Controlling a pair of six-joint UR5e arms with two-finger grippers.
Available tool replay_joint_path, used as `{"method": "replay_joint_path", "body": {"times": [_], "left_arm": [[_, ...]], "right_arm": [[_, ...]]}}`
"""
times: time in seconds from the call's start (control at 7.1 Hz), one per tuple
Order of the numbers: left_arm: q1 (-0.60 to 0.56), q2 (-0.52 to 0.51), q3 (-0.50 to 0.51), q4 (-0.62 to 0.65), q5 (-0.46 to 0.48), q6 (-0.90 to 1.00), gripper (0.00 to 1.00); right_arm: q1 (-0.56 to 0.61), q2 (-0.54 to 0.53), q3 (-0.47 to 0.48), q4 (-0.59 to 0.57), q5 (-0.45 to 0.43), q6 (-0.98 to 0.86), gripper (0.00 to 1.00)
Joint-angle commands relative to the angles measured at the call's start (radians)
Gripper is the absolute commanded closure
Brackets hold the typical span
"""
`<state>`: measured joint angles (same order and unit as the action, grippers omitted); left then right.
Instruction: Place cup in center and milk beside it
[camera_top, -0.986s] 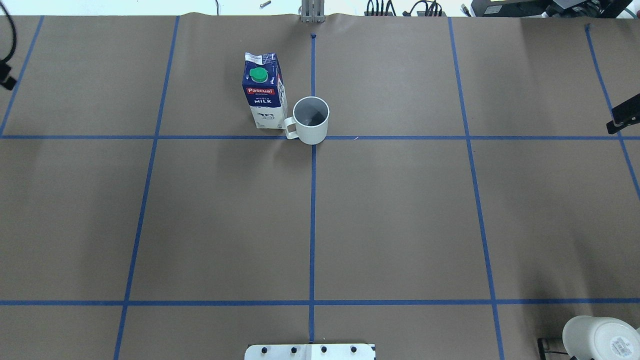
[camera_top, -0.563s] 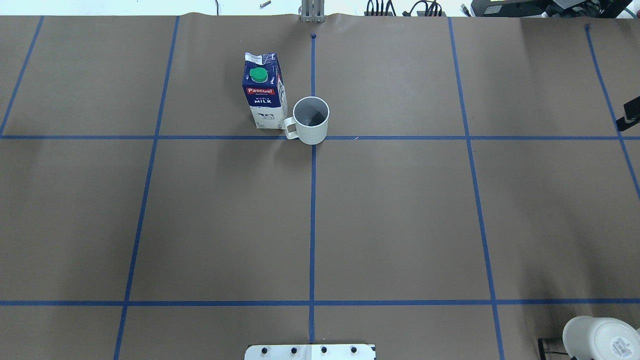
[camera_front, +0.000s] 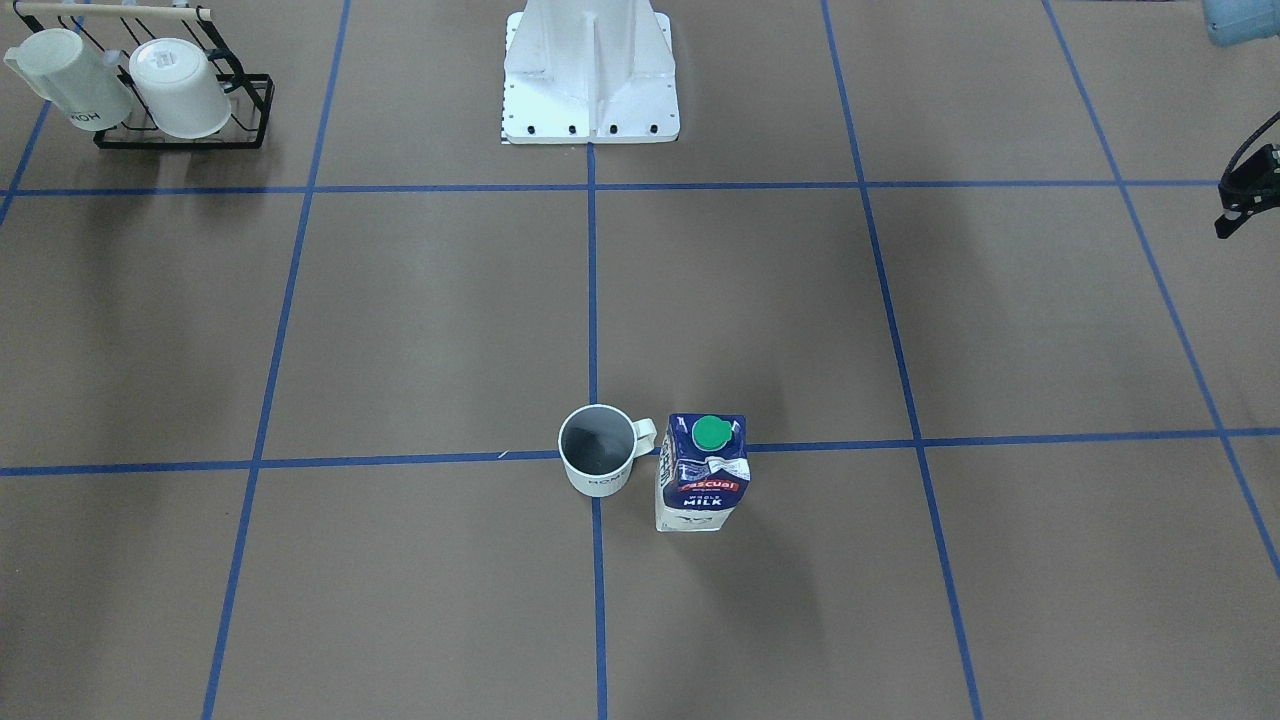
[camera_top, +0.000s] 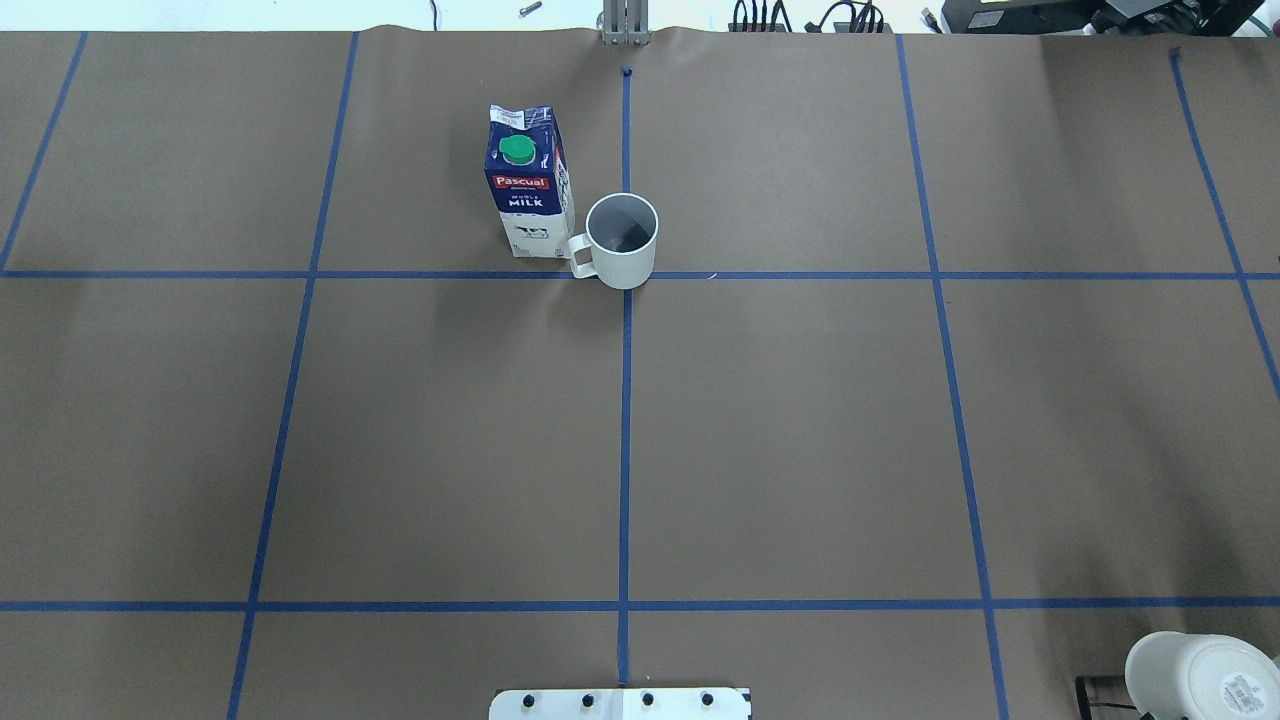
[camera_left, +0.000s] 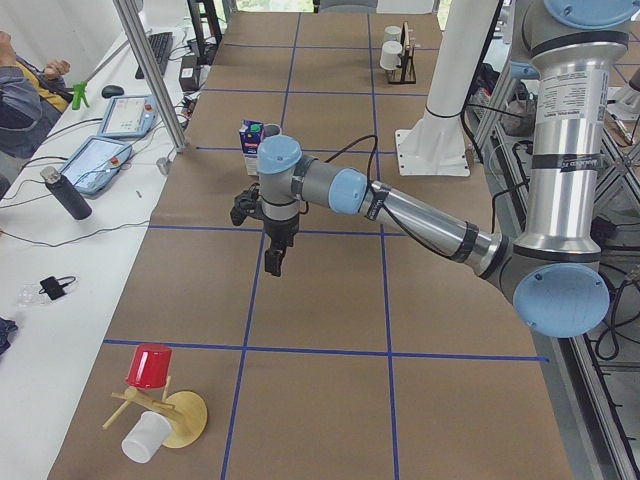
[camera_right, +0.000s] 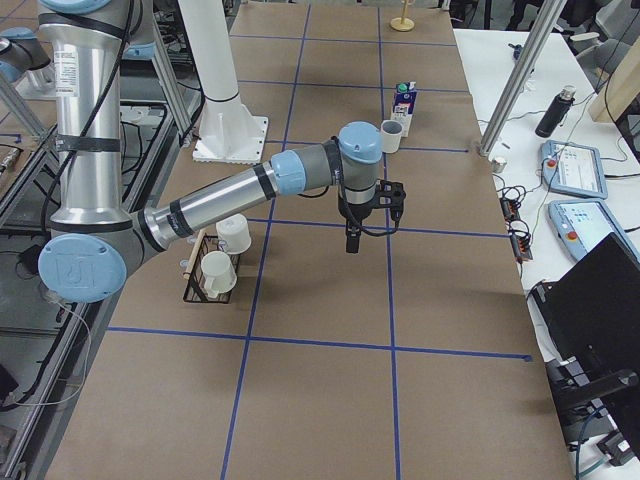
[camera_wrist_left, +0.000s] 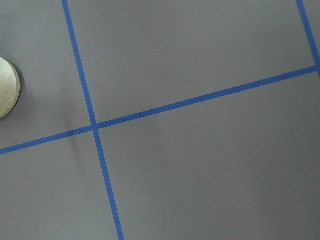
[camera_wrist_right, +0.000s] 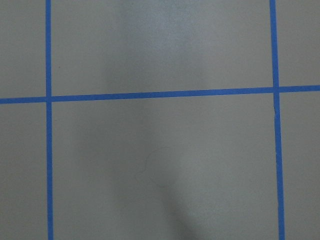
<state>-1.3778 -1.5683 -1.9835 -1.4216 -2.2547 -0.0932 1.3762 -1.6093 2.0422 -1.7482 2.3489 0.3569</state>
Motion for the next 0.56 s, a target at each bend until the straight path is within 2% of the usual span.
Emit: {"method": "replay_joint_path", "body": {"times": [0.0,0.42], "left_arm": [[-0.006,-0.015,0.003,0.010,-0.051,-0.038,0.02],[0.000,-0.036,-0.005,0.009,-0.051,-0.100,0.02]], "right_arm": [[-0.005,0.005,0.003,0.003,-0.041,-0.025,0.00],[-0.072,0.049,0.015,0.009,-0.083,-0.055,0.00]]}}
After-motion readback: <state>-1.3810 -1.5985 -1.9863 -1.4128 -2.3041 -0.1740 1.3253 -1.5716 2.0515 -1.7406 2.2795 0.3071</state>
